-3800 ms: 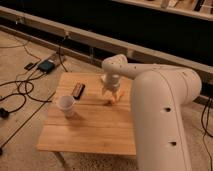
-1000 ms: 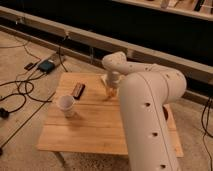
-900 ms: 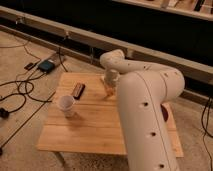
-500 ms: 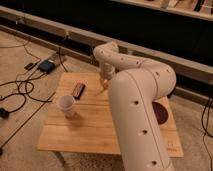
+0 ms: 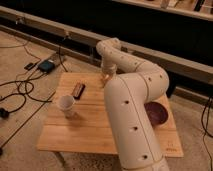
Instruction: Place the pepper on the white sponge
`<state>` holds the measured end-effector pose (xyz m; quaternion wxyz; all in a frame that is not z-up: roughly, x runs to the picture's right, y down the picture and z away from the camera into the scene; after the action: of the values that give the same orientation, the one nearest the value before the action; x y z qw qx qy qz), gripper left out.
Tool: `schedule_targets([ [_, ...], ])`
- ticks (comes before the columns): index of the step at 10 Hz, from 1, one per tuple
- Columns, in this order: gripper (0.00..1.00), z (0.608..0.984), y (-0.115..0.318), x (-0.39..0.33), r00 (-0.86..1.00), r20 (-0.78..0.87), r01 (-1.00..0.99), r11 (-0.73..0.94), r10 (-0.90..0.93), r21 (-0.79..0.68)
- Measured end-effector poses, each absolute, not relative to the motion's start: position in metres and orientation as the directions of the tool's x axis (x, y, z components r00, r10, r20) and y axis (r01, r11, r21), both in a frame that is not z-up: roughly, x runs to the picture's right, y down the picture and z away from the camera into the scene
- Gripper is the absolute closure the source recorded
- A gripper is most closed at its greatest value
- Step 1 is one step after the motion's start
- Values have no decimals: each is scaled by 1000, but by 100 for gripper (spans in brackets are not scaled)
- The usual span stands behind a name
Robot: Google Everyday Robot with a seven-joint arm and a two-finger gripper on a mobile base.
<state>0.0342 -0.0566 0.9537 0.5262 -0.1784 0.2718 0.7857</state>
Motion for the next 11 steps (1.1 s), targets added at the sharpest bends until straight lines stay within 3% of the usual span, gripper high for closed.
schedule_targets([
  [11, 100, 1005, -37, 14, -353, -631, -935, -277, 691, 220],
])
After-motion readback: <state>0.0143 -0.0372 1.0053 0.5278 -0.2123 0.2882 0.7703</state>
